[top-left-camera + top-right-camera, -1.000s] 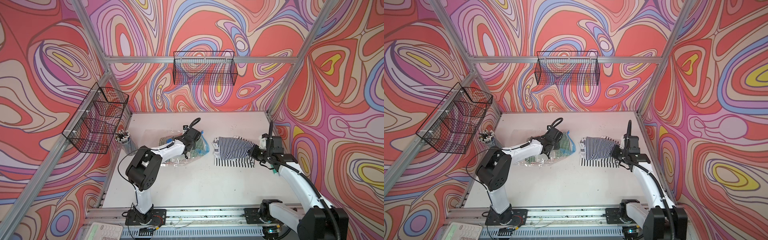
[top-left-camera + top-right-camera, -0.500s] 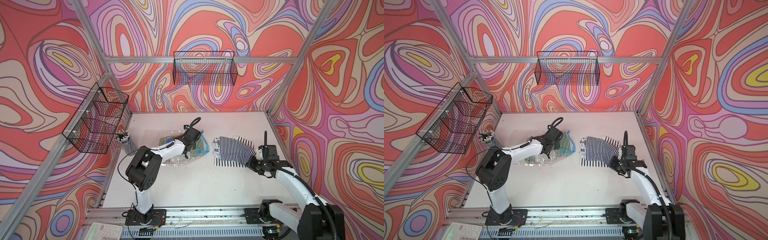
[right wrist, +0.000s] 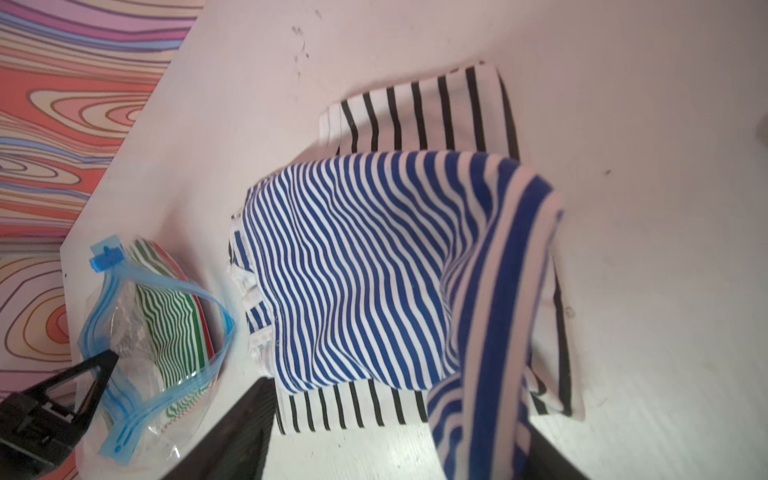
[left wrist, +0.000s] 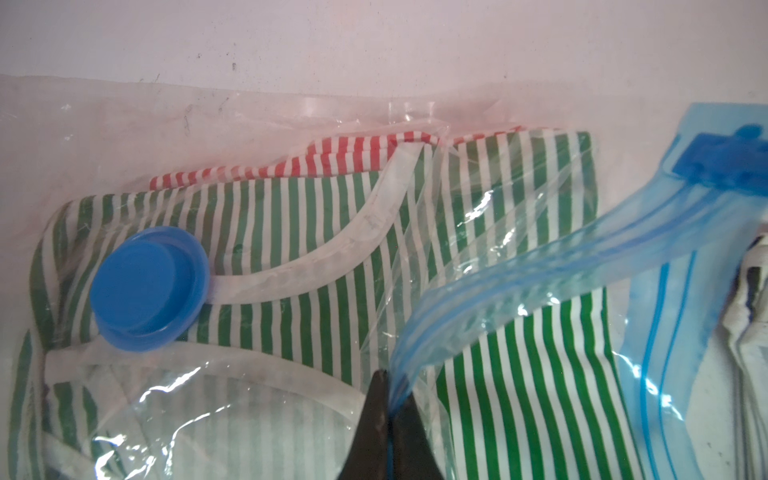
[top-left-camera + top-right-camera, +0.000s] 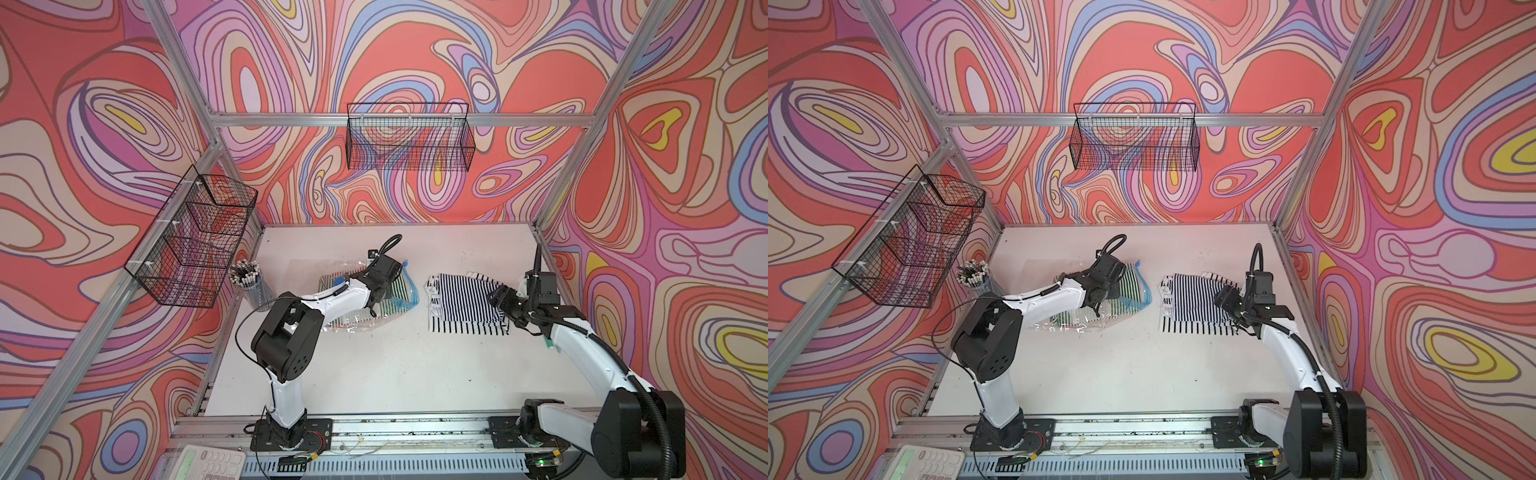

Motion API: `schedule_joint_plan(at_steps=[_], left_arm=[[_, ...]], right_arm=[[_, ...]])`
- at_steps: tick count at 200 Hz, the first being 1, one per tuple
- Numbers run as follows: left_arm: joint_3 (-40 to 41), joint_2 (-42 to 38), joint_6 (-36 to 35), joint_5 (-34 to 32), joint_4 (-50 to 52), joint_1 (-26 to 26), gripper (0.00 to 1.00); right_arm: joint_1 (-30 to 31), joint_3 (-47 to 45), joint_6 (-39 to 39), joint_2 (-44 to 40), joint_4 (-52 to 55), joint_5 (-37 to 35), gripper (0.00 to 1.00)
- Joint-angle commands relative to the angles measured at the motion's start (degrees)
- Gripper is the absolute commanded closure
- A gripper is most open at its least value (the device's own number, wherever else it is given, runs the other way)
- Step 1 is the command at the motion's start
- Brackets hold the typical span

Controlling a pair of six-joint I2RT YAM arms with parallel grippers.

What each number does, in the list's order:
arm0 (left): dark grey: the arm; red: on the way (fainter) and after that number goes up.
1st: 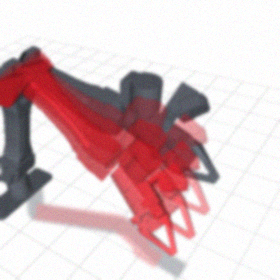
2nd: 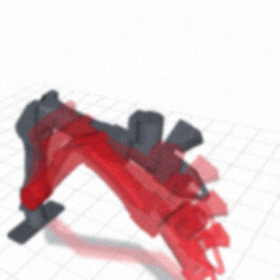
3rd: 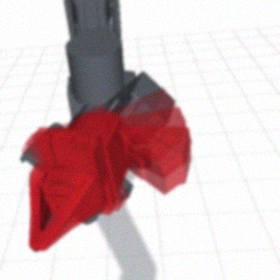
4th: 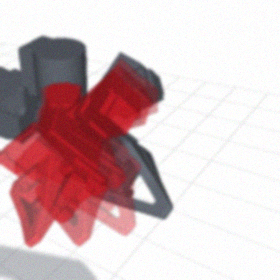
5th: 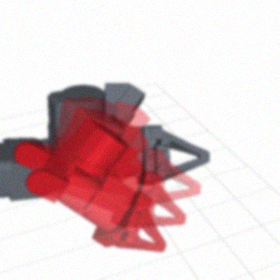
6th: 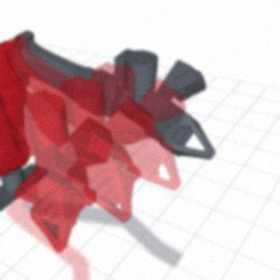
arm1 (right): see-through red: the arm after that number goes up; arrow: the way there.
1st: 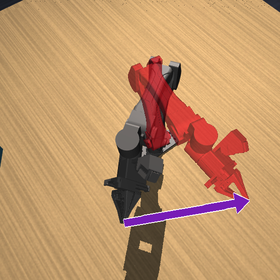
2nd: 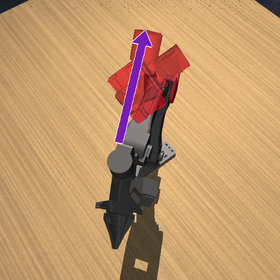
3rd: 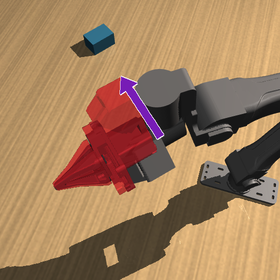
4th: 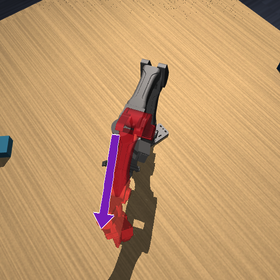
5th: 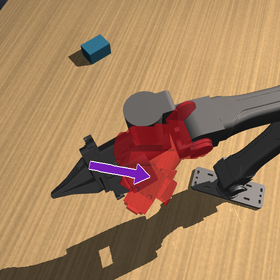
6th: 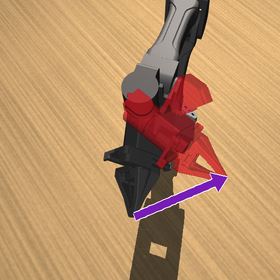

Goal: Take the tank top out of the vacuum bag
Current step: Take out the tank top from the vacuum bag.

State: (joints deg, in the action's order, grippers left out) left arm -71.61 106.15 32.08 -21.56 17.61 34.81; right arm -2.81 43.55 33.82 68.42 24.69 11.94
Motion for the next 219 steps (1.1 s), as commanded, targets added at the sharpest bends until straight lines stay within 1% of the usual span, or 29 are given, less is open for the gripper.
schedule_joint_plan(at_steps=[1,25,47,73,87,93,101,105,113,128,132,135,146,169,180,193,201,212,219], left_arm=[[-0.1,-2.4,-1.5,-0.8,1.1,-0.5,1.0],[0.6,-3.0,-2.3,-1.5,0.4,-0.5,1.0],[0.7,-2.8,-2.3,-1.2,0.2,-0.5,1.0],[0.6,-2.5,-2.4,-0.2,0.1,-0.5,1.0],[-0.4,-2.3,-2.9,1.0,1.8,-0.5,1.0],[-1.0,-2.4,-3.2,1.9,3.0,-0.5,0.87],[-1.5,-2.8,-3.3,3.1,3.9,-0.5,0.65],[-1.6,-3.2,-3.1,3.5,4.3,-0.5,0.56],[-1.5,-4.1,-2.7,4.9,4.6,-0.4,0.46],[-1.1,-6.2,-2.6,8.0,4.5,-0.2,0.35],[-1.1,-6.8,-2.7,8.6,4.7,0.0,0.28],[-1.1,-7.1,-2.8,8.9,4.9,0.2,0.26],[-1.9,-8.2,-3.0,9.8,5.9,1.1,0.21],[-4.6,-9.4,-3.0,10.7,8.8,4.5,0.18],[-5.9,-9.6,-3.1,10.5,9.7,6.9,0.18],[-6.9,-9.6,-3.4,11.9,9.8,9.3,0.17],[-7.4,-9.5,-3.1,12.4,9.8,10.5,0.17],[-7.3,-9.3,-2.6,13.7,8.3,11.8,0.18],[-6.7,-8.9,-1.9,15.7,6.6,12.0,0.19]], right_arm=[[-1.5,2.9,0.9,-0.6,-1.3,-4.5,0.2],[-1.5,3.4,0.7,-2.1,0.2,-5.0,0.22],[-1.5,1.3,1.4,-2.8,-0.1,-3.5,0.3],[-1.5,-1.5,1.8,-3.2,-0.7,-3.6,0.34],[-1.5,-2.2,1.9,-3.2,-1.1,-3.7,0.36],[-1.5,-2.2,1.8,-3.2,-1.1,-3.8,0.37],[-1.5,-2.3,1.9,-3.2,-1.1,-3.8,0.38],[-1.5,-2.4,1.9,-3.2,-1.1,-3.9,0.39],[-1.5,-2.4,1.9,-3.2,-1.2,-3.9,0.41],[-1.5,-2.6,1.9,-3.2,-1.3,-3.8,0.45],[-1.5,-2.7,1.9,-3.2,-1.4,-3.7,0.46],[-1.5,-2.7,1.9,-3.1,-1.5,-3.6,0.47],[-1.5,-3.0,1.9,-3.1,-1.6,-3.6,0.49],[-1.5,-3.0,1.9,-3.0,-1.6,-3.4,0.58],[-1.5,-2.9,1.9,-3.0,-1.7,-3.4,0.62],[-1.5,-2.7,1.8,-3.1,-1.6,-3.4,0.65],[-1.5,-2.6,1.9,-3.1,-1.7,-3.3,0.69],[-1.5,-2.6,1.8,-3.1,-1.5,-3.3,0.72],[-1.5,-2.5,1.8,-3.1,-1.6,-3.3,0.75]])
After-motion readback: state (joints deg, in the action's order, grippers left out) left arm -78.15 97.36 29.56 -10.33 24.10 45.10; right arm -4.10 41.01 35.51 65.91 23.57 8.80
